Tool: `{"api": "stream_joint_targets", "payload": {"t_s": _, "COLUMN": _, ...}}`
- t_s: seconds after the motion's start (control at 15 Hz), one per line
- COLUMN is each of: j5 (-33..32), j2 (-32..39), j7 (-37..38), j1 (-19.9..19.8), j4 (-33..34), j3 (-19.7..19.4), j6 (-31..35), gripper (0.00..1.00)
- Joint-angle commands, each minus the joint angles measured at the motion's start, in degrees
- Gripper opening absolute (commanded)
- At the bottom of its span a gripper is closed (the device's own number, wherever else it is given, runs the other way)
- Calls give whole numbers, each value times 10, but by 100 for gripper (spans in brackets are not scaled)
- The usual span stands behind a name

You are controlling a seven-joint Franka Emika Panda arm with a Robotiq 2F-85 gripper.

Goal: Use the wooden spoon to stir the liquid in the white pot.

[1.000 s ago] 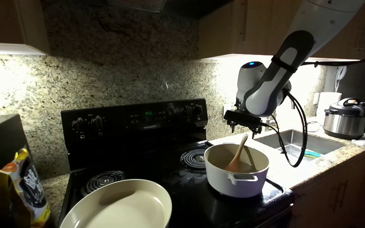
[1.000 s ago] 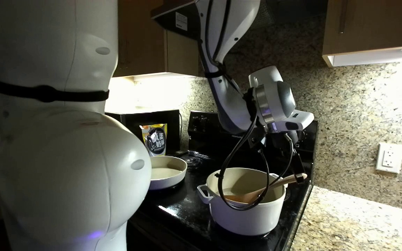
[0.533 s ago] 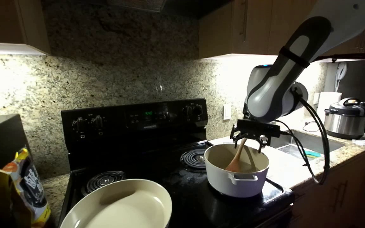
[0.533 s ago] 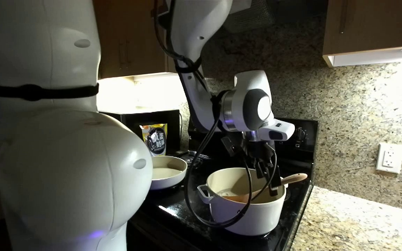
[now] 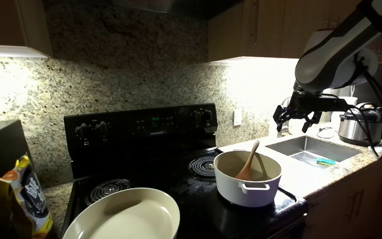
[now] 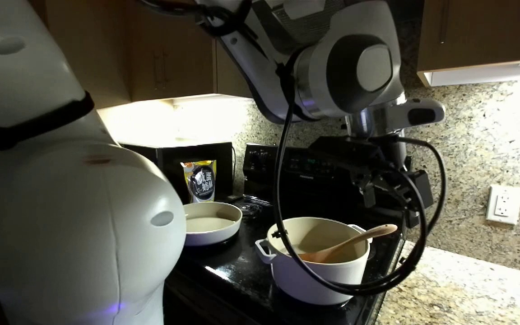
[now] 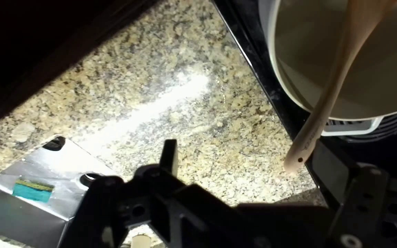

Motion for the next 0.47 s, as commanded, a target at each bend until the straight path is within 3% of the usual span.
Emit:
{"api": "stream_joint_targets", "payload": {"t_s": 0.0, "j5": 0, "j2": -74, "j7": -152, "j1": -35, "j4": -18, "j3": -17, "j6": -101, "gripper": 100}}
{"api": "stream_joint_targets", "payload": {"t_s": 0.07, "j5": -2, "j2": -75, "j7": -190, "j1": -43, "j4": -12, "j3": -20, "j6": -126, "gripper": 100}}
{"api": "stream_joint_targets", "payload": {"t_s": 0.13, "j5": 21, "j2": -53, "j7": -139, "j1": -44, "j4": -4, "j3": 1, "j6": -93, "gripper": 100}}
{"api": "stream_joint_targets", "payload": {"t_s": 0.4, "j5": 15, "j2": -67, "j7": -184, "j1": -58, "j4": -6, "j3": -5, "j6": -117, "gripper": 100}}
